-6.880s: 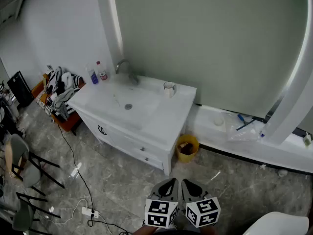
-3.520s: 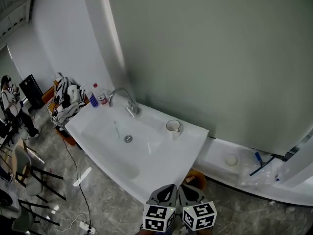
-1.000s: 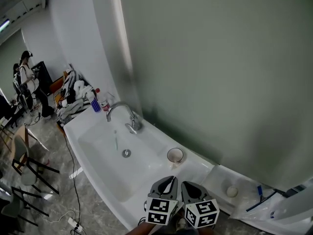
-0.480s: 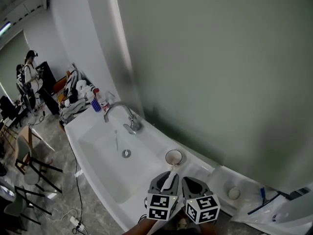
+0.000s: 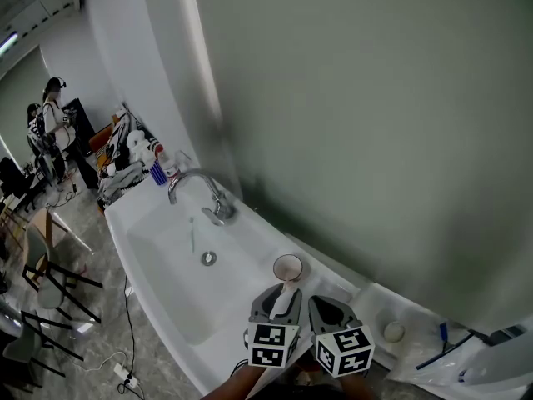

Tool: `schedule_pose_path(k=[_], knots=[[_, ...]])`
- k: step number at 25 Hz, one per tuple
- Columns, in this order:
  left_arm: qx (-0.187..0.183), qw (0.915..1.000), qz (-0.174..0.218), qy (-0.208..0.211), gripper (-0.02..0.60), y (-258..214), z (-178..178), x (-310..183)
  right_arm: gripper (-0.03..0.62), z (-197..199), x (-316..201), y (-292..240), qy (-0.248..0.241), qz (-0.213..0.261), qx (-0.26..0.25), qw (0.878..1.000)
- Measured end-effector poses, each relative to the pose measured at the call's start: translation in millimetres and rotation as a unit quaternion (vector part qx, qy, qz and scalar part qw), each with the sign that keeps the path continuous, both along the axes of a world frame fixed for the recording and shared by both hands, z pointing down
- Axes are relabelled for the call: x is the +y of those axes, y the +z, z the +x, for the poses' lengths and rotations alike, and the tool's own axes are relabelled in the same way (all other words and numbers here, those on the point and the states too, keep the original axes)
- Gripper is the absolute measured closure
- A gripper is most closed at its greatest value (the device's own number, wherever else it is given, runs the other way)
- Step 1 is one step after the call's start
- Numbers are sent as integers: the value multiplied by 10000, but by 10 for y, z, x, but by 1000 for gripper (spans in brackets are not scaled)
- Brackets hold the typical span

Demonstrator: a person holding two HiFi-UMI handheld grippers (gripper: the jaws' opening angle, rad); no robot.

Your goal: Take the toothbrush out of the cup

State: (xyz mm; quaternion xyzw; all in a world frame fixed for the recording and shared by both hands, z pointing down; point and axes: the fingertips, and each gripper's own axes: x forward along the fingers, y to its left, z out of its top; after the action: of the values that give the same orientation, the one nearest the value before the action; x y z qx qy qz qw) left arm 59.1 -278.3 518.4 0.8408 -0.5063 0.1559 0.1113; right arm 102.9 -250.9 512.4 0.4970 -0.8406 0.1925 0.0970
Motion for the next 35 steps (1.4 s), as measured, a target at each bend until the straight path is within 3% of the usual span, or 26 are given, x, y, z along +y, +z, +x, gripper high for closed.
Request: schedule_pose_path(k=[6,23,35], knots=[[-77,9996,107,-240,442,58,5,-99,583,31,-72,73,-99,-55,13,9999],[-126,9995,-78,-289,445,204,-6,-316,583,7,-322,108,-230,-51,41,9997],[-198,9986,47,-494,525,170,-134,-403,583,-7,-380,144,-194,-118,48,9997]])
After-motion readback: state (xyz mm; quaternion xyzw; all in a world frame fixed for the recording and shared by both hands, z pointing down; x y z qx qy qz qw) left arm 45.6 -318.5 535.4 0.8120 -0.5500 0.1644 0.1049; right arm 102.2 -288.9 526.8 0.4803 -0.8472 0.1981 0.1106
